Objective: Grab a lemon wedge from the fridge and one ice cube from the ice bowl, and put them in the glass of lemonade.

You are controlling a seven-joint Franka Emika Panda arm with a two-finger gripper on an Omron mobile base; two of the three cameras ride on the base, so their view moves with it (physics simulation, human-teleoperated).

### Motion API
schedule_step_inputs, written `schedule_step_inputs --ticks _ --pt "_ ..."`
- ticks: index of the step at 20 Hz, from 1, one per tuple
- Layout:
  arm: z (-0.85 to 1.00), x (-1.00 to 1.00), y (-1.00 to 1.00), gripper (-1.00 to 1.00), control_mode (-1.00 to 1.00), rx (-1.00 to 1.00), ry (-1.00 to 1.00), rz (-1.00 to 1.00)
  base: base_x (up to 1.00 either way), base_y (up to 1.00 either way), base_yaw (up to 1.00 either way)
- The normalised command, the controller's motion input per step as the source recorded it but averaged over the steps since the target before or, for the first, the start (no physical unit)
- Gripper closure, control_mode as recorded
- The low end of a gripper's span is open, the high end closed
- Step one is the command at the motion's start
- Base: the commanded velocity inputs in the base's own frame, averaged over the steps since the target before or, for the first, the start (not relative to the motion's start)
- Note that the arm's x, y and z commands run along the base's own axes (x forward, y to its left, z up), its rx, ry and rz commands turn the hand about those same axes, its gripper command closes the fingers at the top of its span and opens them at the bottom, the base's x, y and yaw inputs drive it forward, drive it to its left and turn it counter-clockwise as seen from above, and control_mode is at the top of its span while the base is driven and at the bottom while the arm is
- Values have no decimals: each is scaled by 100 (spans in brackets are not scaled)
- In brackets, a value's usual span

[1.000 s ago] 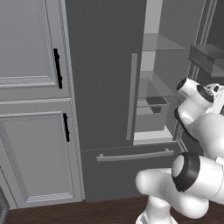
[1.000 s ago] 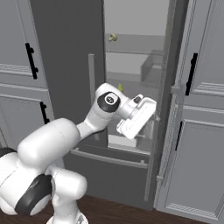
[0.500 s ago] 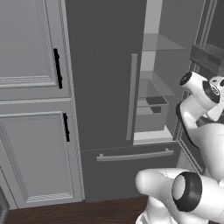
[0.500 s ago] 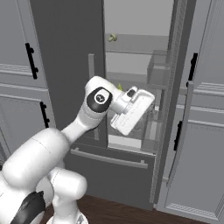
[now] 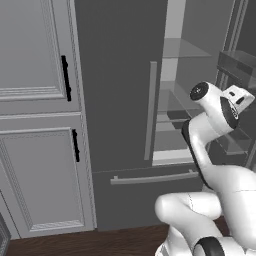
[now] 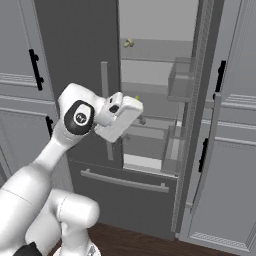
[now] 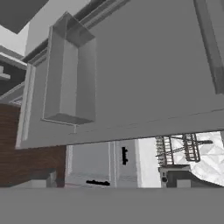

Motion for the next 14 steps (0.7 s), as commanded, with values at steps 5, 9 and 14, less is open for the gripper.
schedule_step_inputs --ticks 5,9,14 --pt "-32 0 45 -100 -100 48 -78 2 0 0 0" --pt "-29 5 36 -100 -100 57 -66 6 0 0 0" --pt "-11 25 33 -100 -100 56 -48 11 0 0 0"
